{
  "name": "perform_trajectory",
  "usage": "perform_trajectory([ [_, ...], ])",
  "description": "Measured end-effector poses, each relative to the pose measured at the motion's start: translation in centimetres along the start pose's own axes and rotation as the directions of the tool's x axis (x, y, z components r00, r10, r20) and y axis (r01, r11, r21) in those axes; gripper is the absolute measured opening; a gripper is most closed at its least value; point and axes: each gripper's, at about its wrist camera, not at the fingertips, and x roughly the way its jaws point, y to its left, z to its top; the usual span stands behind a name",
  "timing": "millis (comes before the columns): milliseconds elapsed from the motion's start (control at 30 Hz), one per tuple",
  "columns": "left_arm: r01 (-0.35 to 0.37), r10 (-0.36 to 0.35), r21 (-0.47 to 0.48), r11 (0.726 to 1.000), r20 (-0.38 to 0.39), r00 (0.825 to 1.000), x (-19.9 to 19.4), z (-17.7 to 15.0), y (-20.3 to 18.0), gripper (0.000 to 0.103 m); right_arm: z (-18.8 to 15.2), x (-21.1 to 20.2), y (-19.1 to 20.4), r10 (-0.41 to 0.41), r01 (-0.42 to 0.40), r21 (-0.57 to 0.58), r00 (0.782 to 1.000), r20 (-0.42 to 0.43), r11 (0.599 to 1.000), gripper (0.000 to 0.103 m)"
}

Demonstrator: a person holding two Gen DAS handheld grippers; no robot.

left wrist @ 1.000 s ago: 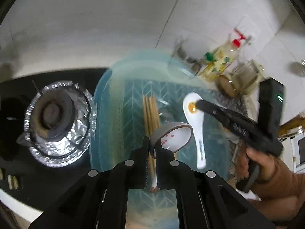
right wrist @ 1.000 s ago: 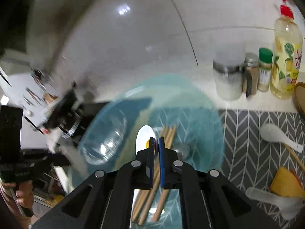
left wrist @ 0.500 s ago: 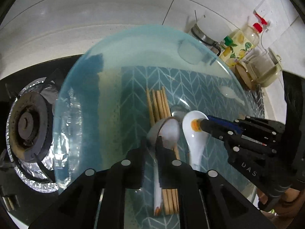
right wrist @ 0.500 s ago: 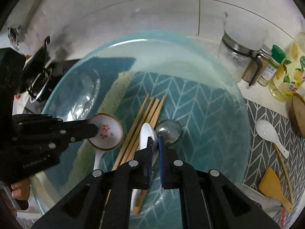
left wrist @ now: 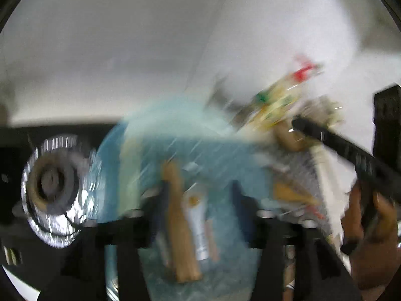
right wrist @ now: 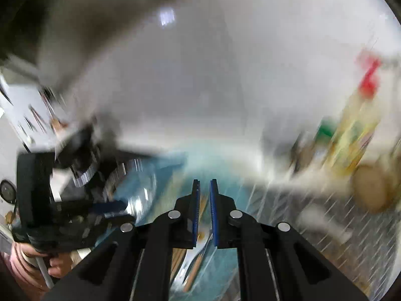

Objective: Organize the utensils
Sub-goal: 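Grasp the wooden spatula with the right tool while the left tool grasps a white ceramic spoon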

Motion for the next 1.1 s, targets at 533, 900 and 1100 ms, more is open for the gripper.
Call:
perform_trajectory([
  [533,0.036,-0.034,0.005,0.999,-0.27,0.962,12.2,-10.8,-17.8,0.064,-10.2,-10.4,-20.4,-0.115,0.116,0.025,0.993,-0.006,0.993,0.077],
  [900,-0.011,0.009,-0.005,1.0,-0.348,0.937,14.7,-15.1,-21.6,0.064,-17.0,-2.0,-23.4,0.016,-0.082,-0.22,0.958,-0.287,0.972,0.036],
  [1100,-0.022,0.0,-0.055,0.998,-0.376,0.927,15.9,-17.1,-23.1,0.064,-18.9,0.8,-22.0,0.017,-0.159,-0.371,0.934,-0.357,0.915,0.027],
])
